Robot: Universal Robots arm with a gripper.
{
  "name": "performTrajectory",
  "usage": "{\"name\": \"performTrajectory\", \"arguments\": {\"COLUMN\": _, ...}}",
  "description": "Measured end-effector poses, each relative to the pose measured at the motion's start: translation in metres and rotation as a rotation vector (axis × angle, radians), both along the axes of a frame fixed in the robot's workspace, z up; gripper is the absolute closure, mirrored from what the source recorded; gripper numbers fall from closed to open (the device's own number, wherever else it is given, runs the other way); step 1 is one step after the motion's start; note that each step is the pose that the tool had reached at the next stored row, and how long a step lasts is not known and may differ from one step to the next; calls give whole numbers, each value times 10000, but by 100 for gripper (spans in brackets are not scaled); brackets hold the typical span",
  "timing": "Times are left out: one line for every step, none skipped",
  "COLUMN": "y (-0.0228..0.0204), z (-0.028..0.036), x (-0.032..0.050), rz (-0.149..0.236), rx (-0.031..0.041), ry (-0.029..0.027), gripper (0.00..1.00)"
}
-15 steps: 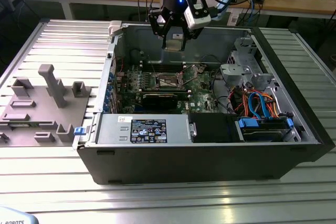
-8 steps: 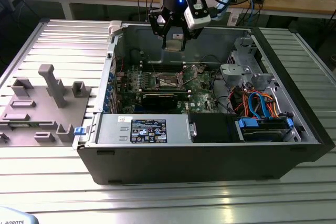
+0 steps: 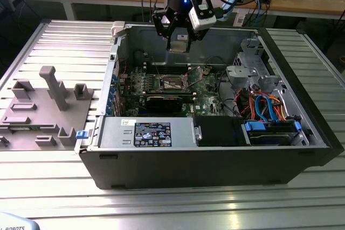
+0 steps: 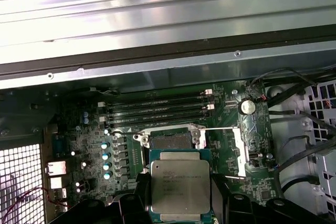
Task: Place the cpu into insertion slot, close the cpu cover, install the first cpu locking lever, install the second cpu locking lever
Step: 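Place the cpu into insertion slot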
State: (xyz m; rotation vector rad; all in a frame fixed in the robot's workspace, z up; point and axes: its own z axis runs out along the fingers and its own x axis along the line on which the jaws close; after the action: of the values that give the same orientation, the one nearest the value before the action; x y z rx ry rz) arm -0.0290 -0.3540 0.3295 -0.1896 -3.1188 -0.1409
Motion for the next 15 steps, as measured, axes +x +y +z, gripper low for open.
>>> {"name": "performTrajectory", "arguments": {"y": 0, "z": 0, "x": 0, "rz": -4, "rx": 0, "ry": 0, "gripper": 46}}
{"name": "performTrajectory", "arguments": {"y": 0, "z": -1, "x": 0, "rz": -8, "rx": 0, "ry": 0, "gripper": 46}}
{"name": "performTrajectory", "arguments": {"y": 0, "z": -1, "x": 0, "rz": -13, "rx": 0, "ry": 0, "gripper": 46}}
{"name": "performTrajectory", "arguments": {"y": 0, "z": -2, "x": 0, "rz": -22, "rx": 0, "ry": 1, "gripper": 46}}
{"name": "performTrajectory", "arguments": {"y": 0, "z": -2, "x": 0, "rz": -33, "rx": 0, "ry": 0, "gripper": 46}}
{"name": "performTrajectory", "arguments": {"y": 0, "z": -3, "x": 0, "rz": -44, "rx": 0, "ry": 0, "gripper": 46}}
{"name": "performTrajectory", "arguments": {"y": 0, "z": -3, "x": 0, "rz": -54, "rx": 0, "ry": 0, "gripper": 46}}
{"name": "performTrajectory", "arguments": {"y": 0, "z": -4, "x": 0, "rz": -65, "rx": 0, "ry": 0, "gripper": 46}}
{"name": "performTrajectory", "arguments": {"y": 0, "z": -4, "x": 0, "rz": -72, "rx": 0, "ry": 1, "gripper": 46}}
{"name": "performTrajectory", "arguments": {"y": 0, "z": -6, "x": 0, "rz": -86, "rx": 0, "ry": 0, "gripper": 46}}
{"name": "performTrajectory", "arguments": {"y": 0, "z": -7, "x": 0, "rz": -96, "rx": 0, "ry": 0, "gripper": 46}}
{"name": "performTrajectory", "arguments": {"y": 0, "z": -7, "x": 0, "rz": -106, "rx": 0, "ry": 0, "gripper": 46}}
{"name": "performTrajectory", "arguments": {"y": 0, "z": -7, "x": 0, "rz": -113, "rx": -1, "ry": 0, "gripper": 46}}
{"name": "performTrajectory", "arguments": {"y": 0, "z": -8, "x": 0, "rz": -127, "rx": 0, "ry": 0, "gripper": 46}}
{"name": "performTrajectory", "arguments": {"y": 0, "z": -8, "x": 0, "rz": -135, "rx": 0, "ry": 1, "gripper": 46}}
